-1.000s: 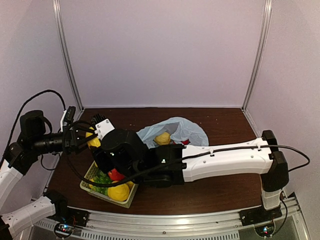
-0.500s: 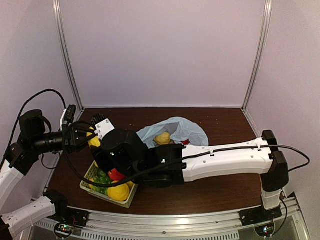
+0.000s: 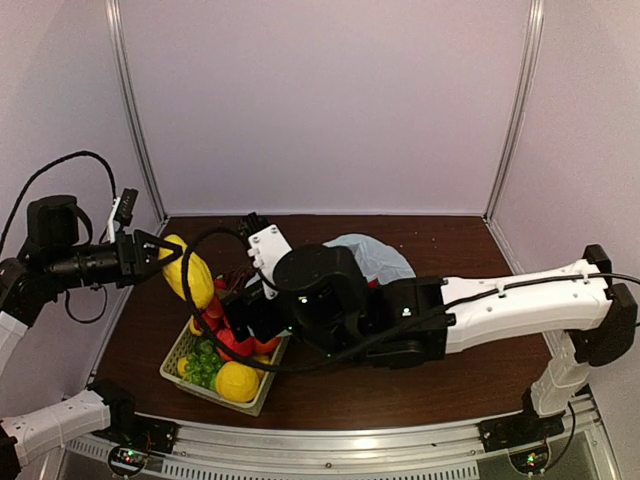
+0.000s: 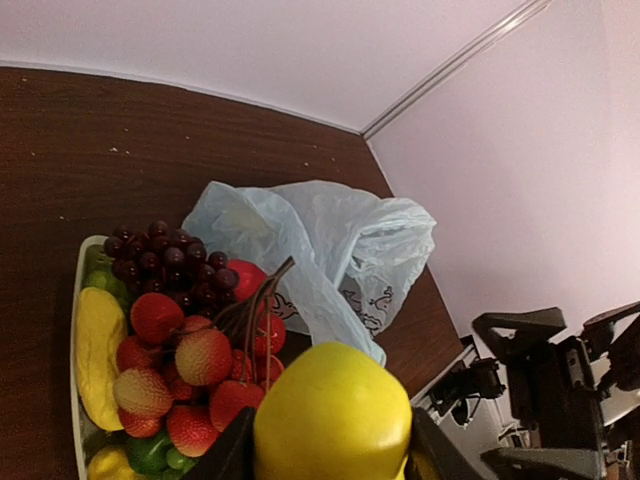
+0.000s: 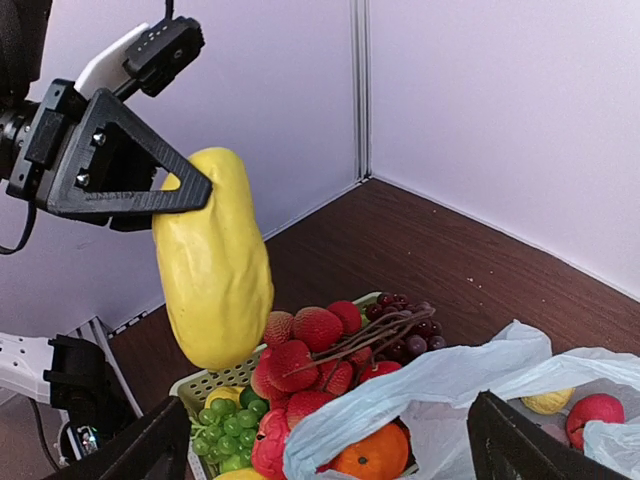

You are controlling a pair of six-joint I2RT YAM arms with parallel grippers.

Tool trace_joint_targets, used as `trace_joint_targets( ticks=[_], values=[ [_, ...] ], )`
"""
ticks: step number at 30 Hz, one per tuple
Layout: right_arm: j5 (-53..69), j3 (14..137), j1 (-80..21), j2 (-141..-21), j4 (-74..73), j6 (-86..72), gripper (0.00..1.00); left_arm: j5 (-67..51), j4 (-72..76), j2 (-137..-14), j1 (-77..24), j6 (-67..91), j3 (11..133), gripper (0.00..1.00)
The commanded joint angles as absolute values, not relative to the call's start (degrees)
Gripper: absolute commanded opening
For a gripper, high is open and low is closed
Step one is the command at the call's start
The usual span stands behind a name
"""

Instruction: Untie the knot of the plastic bag and take out the fruit

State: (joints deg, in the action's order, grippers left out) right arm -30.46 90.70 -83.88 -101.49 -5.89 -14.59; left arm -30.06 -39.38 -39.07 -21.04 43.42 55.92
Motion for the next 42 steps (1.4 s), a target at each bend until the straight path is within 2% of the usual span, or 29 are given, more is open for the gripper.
trace_joint_targets(
  ticks=[1, 9, 21, 25, 33, 42],
  values=[
    [-35.79, 83.99, -83.04, -93.15, -6.45, -16.41, 0.98, -18.97, -56.22, -41.02, -20.83, 32.48, 62.48, 0.33],
    [-37.6, 70.32, -77.53, -80.02, -5.95, -17.79, 0.98, -6.42, -69.95, -43.58, -20.83, 27.81, 66.04, 0.35],
    [-35.91, 56.14, -69.32, -65.22, -5.68, -20.26, 0.98, -1.52, -67.9, -51.9, -21.11, 29.48, 59.78, 0.31],
    [-35.25, 53.52, -67.61, -62.3, -6.01, -20.85, 0.98, -0.93, -66.27, -53.66, -23.24, 31.59, 57.16, 0.31],
    [-33.95, 50.93, -64.47, -58.8, -6.76, -21.0, 0.99, 5.0, -63.84, -59.6, -33.71, 35.73, 56.57, 0.33],
    [-33.23, 49.06, -63.38, -56.78, -6.38, -21.9, 0.99, 8.18, -64.07, -60.71, -34.45, 37.13, 55.66, 0.35]
  ],
)
